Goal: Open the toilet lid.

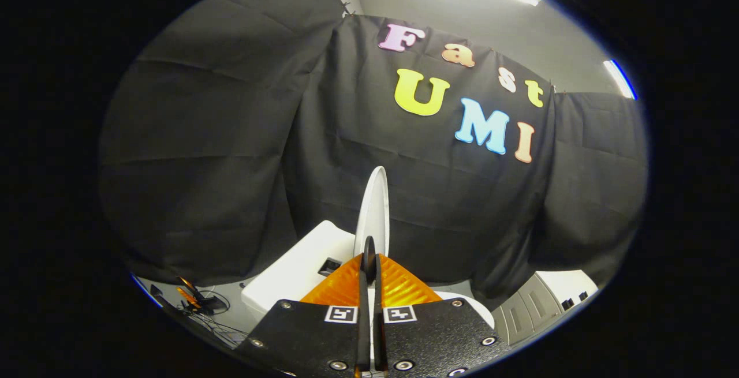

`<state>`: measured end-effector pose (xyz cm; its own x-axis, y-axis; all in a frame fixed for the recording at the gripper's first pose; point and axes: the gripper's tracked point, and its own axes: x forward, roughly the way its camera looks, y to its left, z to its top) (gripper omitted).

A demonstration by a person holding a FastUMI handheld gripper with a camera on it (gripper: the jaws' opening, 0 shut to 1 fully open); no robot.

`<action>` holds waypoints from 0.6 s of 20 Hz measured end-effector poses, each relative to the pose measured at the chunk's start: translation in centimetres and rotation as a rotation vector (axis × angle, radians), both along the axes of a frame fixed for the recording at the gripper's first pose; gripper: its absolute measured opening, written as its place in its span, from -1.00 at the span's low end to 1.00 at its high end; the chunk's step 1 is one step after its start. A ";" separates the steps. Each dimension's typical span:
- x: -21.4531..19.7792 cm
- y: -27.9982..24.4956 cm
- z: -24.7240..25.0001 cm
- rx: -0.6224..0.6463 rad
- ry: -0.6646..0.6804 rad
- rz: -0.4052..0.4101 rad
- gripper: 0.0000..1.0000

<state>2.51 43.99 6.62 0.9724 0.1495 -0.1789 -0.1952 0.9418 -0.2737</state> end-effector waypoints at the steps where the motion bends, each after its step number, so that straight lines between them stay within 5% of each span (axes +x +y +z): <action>1: 0.0 0.3 -0.2 -0.007 -0.004 0.004 -0.96; 5: 0.0 0.0 -0.2 -0.025 -0.003 0.023 -0.93; 9: -0.6 -0.1 -1.1 0.009 0.062 0.125 -0.67; 12: -1.2 -2.1 -0.3 0.006 0.055 0.116 0.01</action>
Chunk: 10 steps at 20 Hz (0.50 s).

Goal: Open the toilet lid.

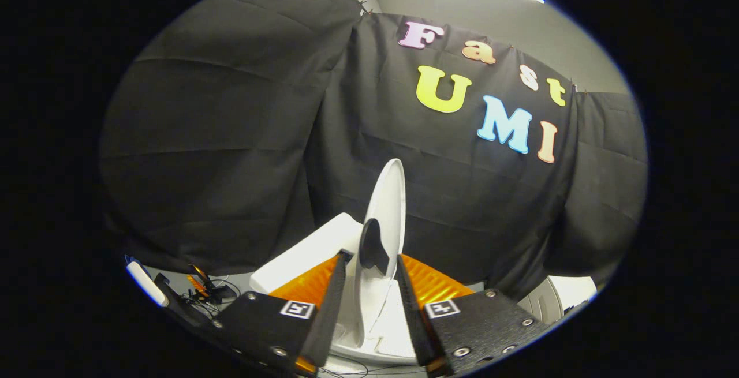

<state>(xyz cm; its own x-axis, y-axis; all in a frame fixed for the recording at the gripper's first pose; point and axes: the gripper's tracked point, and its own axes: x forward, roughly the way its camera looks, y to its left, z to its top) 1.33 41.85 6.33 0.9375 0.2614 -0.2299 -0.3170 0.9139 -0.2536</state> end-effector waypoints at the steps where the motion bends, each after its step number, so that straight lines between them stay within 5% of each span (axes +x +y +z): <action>1: -0.3 -0.4 0.0 0.007 0.004 0.004 0.30; 2: -0.5 -0.9 0.1 0.025 0.008 0.016 0.67; 4: -1.3 -2.4 0.7 0.059 0.016 0.030 0.90; 10: -3.4 -9.1 2.5 0.132 -0.001 0.063 0.90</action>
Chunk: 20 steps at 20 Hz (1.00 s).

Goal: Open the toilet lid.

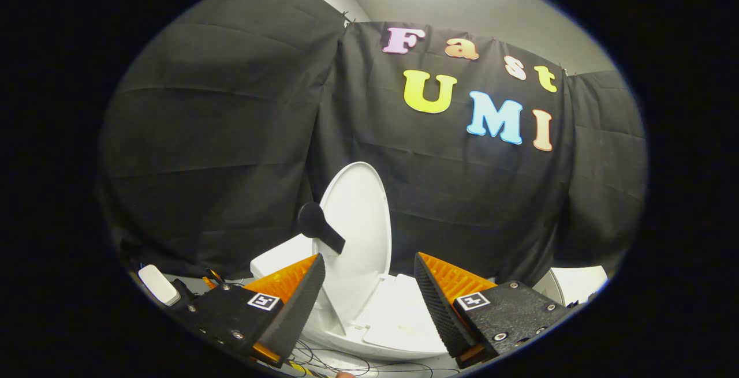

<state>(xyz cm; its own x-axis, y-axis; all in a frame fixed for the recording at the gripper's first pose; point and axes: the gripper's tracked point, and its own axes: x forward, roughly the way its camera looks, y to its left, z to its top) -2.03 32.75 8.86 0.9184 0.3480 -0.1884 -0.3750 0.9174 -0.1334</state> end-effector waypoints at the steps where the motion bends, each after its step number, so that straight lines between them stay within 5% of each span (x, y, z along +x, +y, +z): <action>1: -0.2 -1.0 0.6 0.020 -0.013 0.005 0.90; 8: 0.5 -10.3 5.9 0.082 -0.181 0.012 0.90; 20: 1.4 -29.7 6.7 0.197 -0.305 -0.207 0.90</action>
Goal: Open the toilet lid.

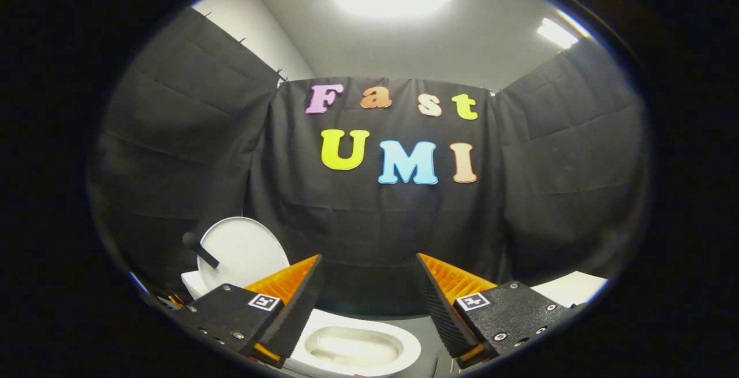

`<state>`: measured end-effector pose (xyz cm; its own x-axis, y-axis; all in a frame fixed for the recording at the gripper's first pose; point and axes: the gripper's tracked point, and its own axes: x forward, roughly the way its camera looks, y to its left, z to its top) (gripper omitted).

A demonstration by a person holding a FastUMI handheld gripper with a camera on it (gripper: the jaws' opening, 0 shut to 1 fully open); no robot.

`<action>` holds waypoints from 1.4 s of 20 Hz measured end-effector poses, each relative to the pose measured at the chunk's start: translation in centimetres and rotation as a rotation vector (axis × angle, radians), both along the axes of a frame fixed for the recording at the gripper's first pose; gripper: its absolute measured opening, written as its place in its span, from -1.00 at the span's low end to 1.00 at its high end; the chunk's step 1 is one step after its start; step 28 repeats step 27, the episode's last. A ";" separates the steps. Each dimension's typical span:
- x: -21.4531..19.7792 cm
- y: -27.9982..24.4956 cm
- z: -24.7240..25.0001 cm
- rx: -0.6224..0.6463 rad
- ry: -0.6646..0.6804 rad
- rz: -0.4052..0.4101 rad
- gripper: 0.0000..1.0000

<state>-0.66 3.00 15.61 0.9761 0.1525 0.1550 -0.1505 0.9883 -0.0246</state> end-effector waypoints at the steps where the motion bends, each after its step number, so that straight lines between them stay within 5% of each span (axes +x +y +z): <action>1: -0.3 -1.4 0.0 0.016 -0.011 -0.022 0.89; 11: -4.6 -9.5 1.2 0.058 -0.033 -0.191 0.90; 28: -6.6 -8.9 3.8 0.070 -0.060 -0.188 0.89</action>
